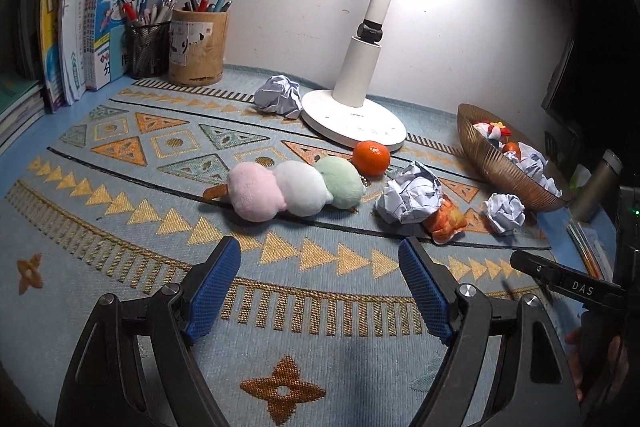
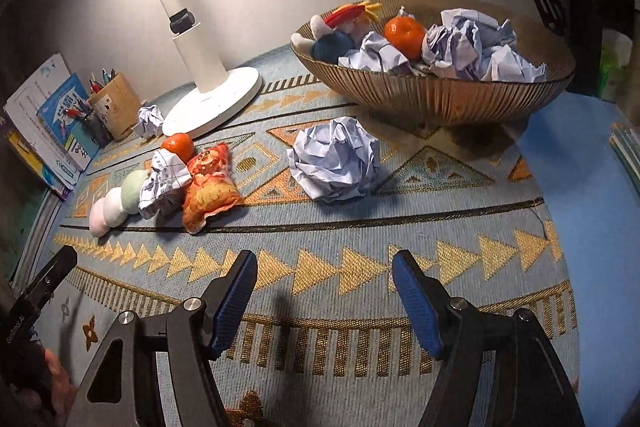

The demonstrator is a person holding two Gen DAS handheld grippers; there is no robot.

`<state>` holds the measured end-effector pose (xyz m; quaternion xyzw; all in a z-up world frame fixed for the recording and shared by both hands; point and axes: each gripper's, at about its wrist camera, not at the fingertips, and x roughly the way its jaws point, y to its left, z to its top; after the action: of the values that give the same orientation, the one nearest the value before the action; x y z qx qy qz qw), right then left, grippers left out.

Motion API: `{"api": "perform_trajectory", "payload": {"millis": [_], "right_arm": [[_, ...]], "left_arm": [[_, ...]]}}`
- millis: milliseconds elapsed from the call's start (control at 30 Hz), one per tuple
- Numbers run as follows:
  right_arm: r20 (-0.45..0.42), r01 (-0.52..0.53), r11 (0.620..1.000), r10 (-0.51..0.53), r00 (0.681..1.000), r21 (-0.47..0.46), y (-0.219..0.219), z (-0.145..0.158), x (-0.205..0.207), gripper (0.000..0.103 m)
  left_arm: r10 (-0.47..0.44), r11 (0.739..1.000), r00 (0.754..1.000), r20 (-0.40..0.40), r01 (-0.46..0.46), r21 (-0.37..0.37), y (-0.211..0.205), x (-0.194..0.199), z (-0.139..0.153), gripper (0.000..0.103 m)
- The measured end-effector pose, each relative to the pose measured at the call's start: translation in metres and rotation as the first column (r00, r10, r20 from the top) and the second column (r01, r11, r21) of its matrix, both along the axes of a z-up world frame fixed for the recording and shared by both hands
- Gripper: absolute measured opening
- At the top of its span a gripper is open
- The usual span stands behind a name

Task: Organize objects
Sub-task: 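Grasp a paper ball with the left tool while the right tool grasps another, then carry both paper balls into the bowl and open both tools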

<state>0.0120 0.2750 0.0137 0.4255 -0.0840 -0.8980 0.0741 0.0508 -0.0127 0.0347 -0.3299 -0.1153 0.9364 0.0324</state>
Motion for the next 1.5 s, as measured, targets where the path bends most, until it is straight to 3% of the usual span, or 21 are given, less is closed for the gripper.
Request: {"api": "perform_trajectory", "payload": {"millis": [167, 433, 567, 667, 800, 933, 1033, 1100, 1167, 1233, 1333, 1500], "right_arm": [[0.007, 0.0, 1.0, 0.0, 1.0, -0.01, 0.002, -0.002, -0.001, 0.069], [-0.026, 0.018, 0.999, -0.019, 0.999, -0.038, 0.007, 0.002, 0.002, 0.069], [-0.013, 0.016, 0.998, -0.016, 1.0, -0.067, 0.013, 0.006, -0.005, 0.069], [-0.001, 0.007, 0.998, -0.007, 1.0, -0.06, 0.016, 0.011, -0.022, 0.069], [-0.007, 0.012, 1.0, -0.012, 1.0, -0.019, 0.017, 0.013, -0.046, 0.069], [-0.001, 0.008, 1.0, -0.008, 1.0, 0.012, 0.015, 0.006, -0.064, 0.069], [0.01, 0.008, 1.0, -0.008, 1.0, 0.012, 0.013, -0.001, -0.072, 0.069], [0.025, 0.005, 1.0, -0.005, 1.0, 0.011, 0.012, -0.006, -0.077, 0.069], [0.02, -0.007, 1.0, 0.006, 1.0, 0.009, 0.01, -0.006, -0.076, 0.069], [0.005, -0.005, 1.0, 0.005, 1.0, 0.021, 0.009, -0.004, -0.074, 0.069], [0.011, -0.026, 0.999, 0.026, 1.0, 0.021, 0.006, -0.006, -0.073, 0.053], [-0.032, -0.031, 0.999, 0.031, 0.999, 0.022, 0.005, -0.001, -0.068, 0.05]], "left_arm": [[0.036, 0.999, 0.999, -0.005, -0.036, -0.006, -0.002, 0.001, 0.001, 0.08], [0.013, 1.0, 1.0, 0.007, -0.013, -0.027, 0.004, 0.0, 0.001, 0.08], [-0.079, 0.997, 0.997, 0.023, 0.079, -0.006, 0.013, -0.018, 0.012, 0.08], [-0.208, 0.976, 0.977, 0.037, 0.206, 0.065, 0.028, -0.04, 0.024, 0.08], [-0.264, 0.964, 0.961, 0.078, 0.265, -0.002, 0.058, -0.073, 0.019, 0.08], [-0.289, 0.956, 0.947, 0.144, 0.294, -0.016, 0.073, -0.099, 0.0, 0.079], [-0.307, 0.948, 0.937, 0.167, 0.317, -0.034, 0.082, -0.108, -0.014, 0.074], [-0.316, 0.944, 0.93, 0.189, 0.328, -0.035, 0.085, -0.11, -0.022, 0.061], [-0.329, 0.942, 0.929, 0.167, 0.336, -0.013, 0.084, -0.109, -0.02, 0.053], [-0.325, 0.944, 0.93, 0.168, 0.331, -0.003, 0.082, -0.109, -0.022, 0.05], [-0.327, 0.943, 0.933, 0.147, 0.332, -0.007, 0.081, -0.106, -0.019, 0.046], [-0.315, 0.947, 0.942, 0.112, 0.32, -0.023, 0.079, -0.101, -0.014, 0.045]]}}
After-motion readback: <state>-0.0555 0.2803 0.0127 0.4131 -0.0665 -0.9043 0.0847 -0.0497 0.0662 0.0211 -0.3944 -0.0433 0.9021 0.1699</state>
